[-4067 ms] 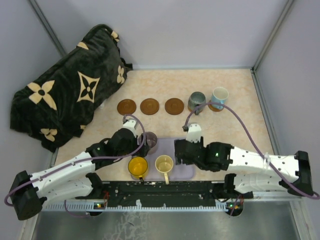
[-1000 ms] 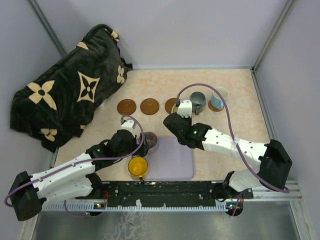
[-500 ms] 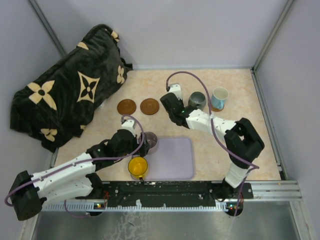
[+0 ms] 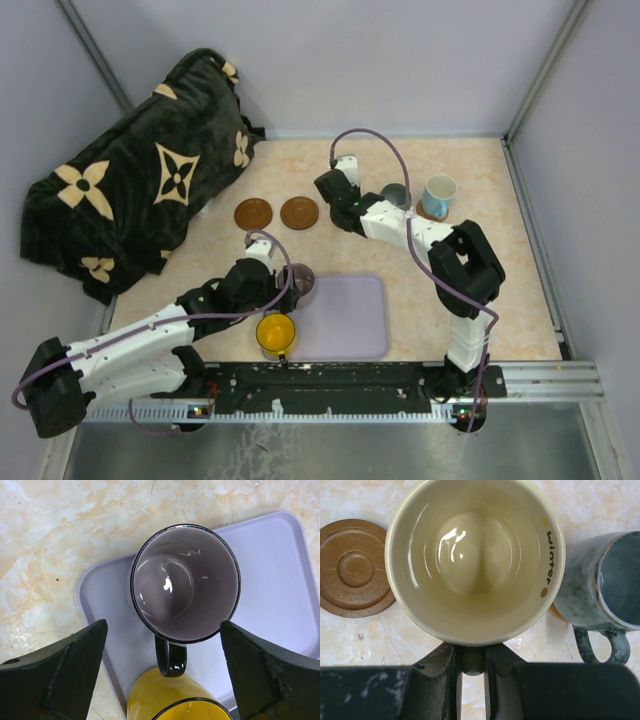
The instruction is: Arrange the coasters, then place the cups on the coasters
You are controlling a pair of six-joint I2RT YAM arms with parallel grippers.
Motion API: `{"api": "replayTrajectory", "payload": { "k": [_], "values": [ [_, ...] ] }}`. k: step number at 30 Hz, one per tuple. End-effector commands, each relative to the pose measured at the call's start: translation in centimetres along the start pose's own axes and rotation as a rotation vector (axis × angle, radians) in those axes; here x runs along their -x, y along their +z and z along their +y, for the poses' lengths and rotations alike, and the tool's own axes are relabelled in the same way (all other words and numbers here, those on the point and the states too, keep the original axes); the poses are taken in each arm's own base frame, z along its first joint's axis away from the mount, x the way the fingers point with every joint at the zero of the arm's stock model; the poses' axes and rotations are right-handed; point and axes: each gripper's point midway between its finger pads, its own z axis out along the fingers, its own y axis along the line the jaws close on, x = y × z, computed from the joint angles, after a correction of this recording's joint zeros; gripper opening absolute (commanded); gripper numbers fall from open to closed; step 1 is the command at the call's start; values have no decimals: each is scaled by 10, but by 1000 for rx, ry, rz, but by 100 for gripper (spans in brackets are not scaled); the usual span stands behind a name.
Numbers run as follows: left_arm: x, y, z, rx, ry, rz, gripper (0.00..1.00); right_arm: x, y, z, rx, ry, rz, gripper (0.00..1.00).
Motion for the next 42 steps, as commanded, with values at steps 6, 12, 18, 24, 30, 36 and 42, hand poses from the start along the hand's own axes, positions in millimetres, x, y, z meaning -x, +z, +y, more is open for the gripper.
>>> {"api": "replayTrajectory", "payload": {
  "k": [6, 12, 18, 24, 30, 36, 42],
  "values": [
    [13, -1, -5, -10, 3, -28, 100, 39, -3, 6, -4, 106, -68, 0],
    [12, -1, -5, -8, 4, -25, 100, 34, 2, 4, 4, 122, -45, 0],
    [12, 0, -4, -4, 7, -24, 100, 32, 6, 3, 7, 129, -36, 0],
    [11, 1, -4, -3, 6, -19, 100, 29, 10, 1, 4, 139, -31, 0],
    [10, 2, -4, -1, 7, -18, 100, 26, 13, -1, 1, 144, -25, 0],
    [10, 2, -4, 0, 7, -15, 100, 24, 17, 0, 4, 150, -14, 0],
    [9, 3, -3, 5, 9, -14, 100, 20, 20, 2, 4, 157, 1, 0]
  ]
}}
